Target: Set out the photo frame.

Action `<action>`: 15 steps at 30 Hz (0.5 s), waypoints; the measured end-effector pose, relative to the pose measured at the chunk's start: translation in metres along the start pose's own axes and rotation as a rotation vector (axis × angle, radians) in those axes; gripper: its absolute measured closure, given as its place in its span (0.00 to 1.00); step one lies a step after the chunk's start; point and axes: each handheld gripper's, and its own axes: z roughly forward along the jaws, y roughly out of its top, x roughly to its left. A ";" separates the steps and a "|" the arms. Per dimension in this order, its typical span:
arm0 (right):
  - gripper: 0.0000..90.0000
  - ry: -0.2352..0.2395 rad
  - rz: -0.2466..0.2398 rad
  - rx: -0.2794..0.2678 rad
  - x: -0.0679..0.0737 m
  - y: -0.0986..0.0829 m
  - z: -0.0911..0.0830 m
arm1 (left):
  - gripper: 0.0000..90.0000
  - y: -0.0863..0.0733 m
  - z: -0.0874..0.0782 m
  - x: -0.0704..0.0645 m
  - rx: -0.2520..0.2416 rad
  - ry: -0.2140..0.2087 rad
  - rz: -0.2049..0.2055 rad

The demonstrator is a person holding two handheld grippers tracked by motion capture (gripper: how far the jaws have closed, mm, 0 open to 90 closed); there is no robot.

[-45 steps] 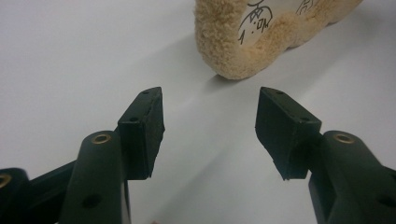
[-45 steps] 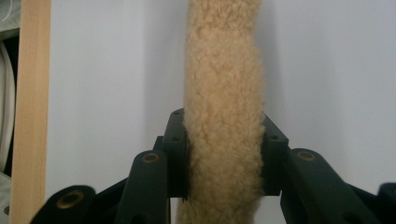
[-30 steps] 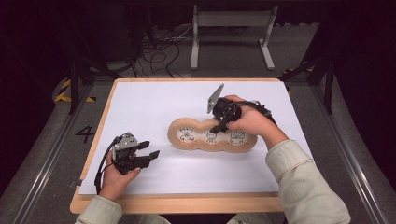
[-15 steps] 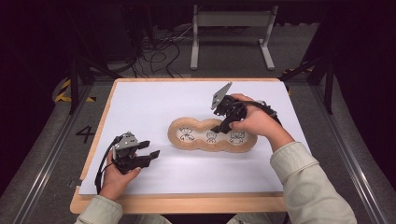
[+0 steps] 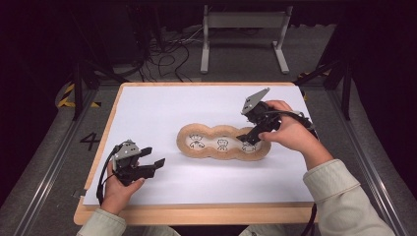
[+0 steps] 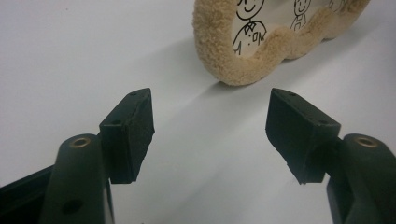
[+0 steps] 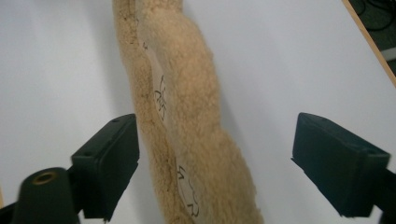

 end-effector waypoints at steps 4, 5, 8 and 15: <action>0.10 -0.003 0.047 -0.019 0.002 -0.010 -0.008 | 0.29 -0.001 0.000 0.003 -0.004 -0.005 -0.023; 0.10 -0.005 0.052 -0.018 0.002 -0.013 -0.010 | 0.27 -0.001 0.000 0.004 0.002 -0.016 -0.033; 0.08 -0.022 0.070 -0.026 0.002 -0.019 -0.016 | 0.24 -0.001 0.002 0.004 0.013 -0.024 -0.019; 0.08 -0.054 0.102 -0.035 0.000 -0.035 -0.031 | 0.24 -0.001 0.002 0.002 0.013 -0.017 -0.007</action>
